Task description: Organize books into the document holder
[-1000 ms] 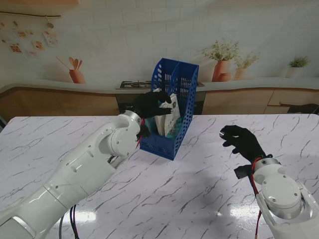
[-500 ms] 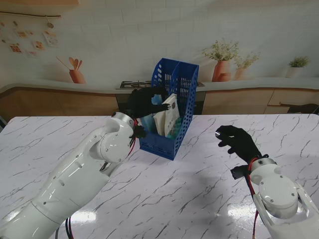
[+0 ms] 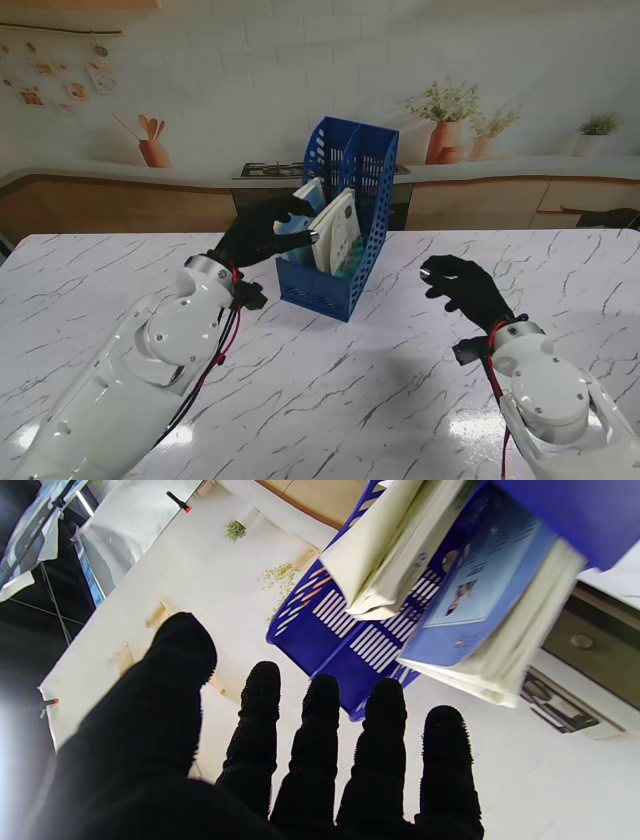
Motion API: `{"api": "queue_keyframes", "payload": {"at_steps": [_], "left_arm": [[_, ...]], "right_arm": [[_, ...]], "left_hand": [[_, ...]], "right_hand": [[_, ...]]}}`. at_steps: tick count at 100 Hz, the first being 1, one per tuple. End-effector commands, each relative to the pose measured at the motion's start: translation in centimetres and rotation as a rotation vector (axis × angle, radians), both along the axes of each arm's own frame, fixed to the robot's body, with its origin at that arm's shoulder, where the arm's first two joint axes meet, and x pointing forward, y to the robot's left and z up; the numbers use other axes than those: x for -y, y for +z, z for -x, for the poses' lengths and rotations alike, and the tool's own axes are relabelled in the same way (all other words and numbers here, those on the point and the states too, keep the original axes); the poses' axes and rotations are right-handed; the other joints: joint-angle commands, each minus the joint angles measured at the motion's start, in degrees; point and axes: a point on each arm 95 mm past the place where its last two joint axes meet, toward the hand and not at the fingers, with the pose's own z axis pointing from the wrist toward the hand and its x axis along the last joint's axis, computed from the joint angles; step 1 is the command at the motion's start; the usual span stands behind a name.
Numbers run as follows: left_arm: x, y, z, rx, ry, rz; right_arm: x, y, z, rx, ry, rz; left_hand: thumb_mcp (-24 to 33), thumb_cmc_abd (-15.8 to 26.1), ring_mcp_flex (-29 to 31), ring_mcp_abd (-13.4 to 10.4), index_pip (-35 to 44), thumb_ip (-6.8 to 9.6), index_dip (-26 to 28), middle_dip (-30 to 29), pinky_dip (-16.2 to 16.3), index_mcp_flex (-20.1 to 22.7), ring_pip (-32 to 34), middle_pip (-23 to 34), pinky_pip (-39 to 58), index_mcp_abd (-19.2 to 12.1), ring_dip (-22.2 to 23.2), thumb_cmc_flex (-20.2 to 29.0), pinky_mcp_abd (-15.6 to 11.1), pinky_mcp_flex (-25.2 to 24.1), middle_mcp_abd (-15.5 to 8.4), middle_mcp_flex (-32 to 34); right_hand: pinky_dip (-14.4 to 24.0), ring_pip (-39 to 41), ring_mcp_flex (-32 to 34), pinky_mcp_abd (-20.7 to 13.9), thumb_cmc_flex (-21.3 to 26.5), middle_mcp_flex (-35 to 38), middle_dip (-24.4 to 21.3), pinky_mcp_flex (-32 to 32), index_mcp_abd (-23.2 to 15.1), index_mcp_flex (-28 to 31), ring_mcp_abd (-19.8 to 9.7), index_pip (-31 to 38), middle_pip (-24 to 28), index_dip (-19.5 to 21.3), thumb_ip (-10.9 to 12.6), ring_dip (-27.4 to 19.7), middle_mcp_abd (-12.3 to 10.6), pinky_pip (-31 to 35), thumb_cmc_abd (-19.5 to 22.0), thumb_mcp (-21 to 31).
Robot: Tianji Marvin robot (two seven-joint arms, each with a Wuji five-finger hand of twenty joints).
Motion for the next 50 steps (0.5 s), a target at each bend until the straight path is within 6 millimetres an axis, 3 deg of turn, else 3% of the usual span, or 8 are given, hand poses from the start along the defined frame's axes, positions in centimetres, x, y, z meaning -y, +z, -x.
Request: {"api": "queue_keyframes", "payload": {"at_steps": [1,14,19,25,38,50], "left_arm": [[-0.4,-1.6,0.9,-0.036,-0.009,0.012],[-1.3,-3.5,1.7,-0.103,0.02,0.034],[-1.7,-4.3,1.9,-0.132,0.024,0.045],[-2.1,-5.1,2.0,-0.162,0.032,0.054],[-3.0,-6.7,2.6,-0.215,0.061,0.1],[-3.6,-8.1,3.1,-0.256,0.075,0.126]], "right_arm": [[-0.7,-0.3,0.3,-0.009,0.032,-0.014],[-1.4,-0.8,0.2,-0.009,0.077,-0.021],[-1.8,-1.1,0.2,-0.005,0.093,-0.019],[-2.1,-1.5,0.1,-0.003,0.115,-0.013],[-2.7,-2.7,0.2,-0.009,0.146,0.006],[-3.0,-3.9,0.2,-0.016,0.152,0.019]], "left_hand": [[-0.5,1.6,-0.6,1.0,1.4,2.25,1.7,0.6,-0.4,-1.8,-0.1,0.6,-1.9,-1.5,0.7,1.2,1.0,-0.2,-1.5,0.3],[0.6,1.1,0.0,1.5,4.0,2.02,5.0,1.5,-0.1,-2.4,0.3,1.6,-1.3,-1.8,1.4,2.3,0.5,-0.3,-1.4,1.5],[0.7,1.1,0.0,1.4,3.9,1.96,5.2,1.5,-0.1,-2.4,0.3,1.5,-1.4,-1.7,1.5,2.3,0.6,-0.6,-1.5,1.6],[0.6,1.3,0.0,1.3,3.9,1.96,5.4,1.5,-0.1,-2.5,0.4,1.6,-1.2,-1.6,1.5,2.2,0.4,-0.6,-1.7,1.6],[0.5,1.2,-0.4,0.6,3.5,2.04,5.4,1.5,0.1,-2.1,0.5,1.5,-1.0,-1.3,1.7,2.1,1.2,-1.2,-2.2,1.3],[0.6,0.9,-0.3,0.4,3.5,2.12,5.5,1.6,0.3,-1.9,0.8,1.6,-0.6,-1.2,2.1,2.1,1.7,-1.5,-2.3,1.3]], "right_hand": [[-0.7,-1.5,-1.8,-0.1,2.2,-0.5,-0.2,-1.3,-2.2,1.2,-0.4,1.1,-1.0,1.6,1.0,-0.9,-1.8,-1.0,2.3,-3.1],[-1.0,-2.5,-3.0,-0.3,3.8,-1.2,-0.2,-3.0,-2.8,0.7,-0.8,3.0,-1.3,1.1,-0.3,-1.1,-2.1,-2.5,3.8,-6.5],[-1.0,-2.9,-3.1,-0.3,2.4,-1.2,-0.2,-3.1,-2.6,1.1,-0.9,2.8,-1.5,1.5,1.5,-1.2,-2.1,-2.8,2.8,-6.0],[-0.9,-3.2,-3.2,-0.3,1.4,-1.3,-0.2,-3.2,-2.7,1.1,-0.9,2.3,-1.6,2.0,1.9,-1.2,-2.2,-3.1,1.2,-4.7],[-2.5,-6.5,-4.7,0.3,0.2,0.4,-0.8,-7.1,-4.3,2.2,-1.3,1.6,-2.9,2.5,1.7,-2.5,-5.4,-7.5,-1.1,-2.9],[-3.8,-9.4,-4.7,1.1,-0.5,1.5,-1.4,-9.1,-5.0,2.8,-1.5,1.2,-4.2,2.1,1.5,-3.5,-6.4,-10.2,-2.2,-1.8]]}}
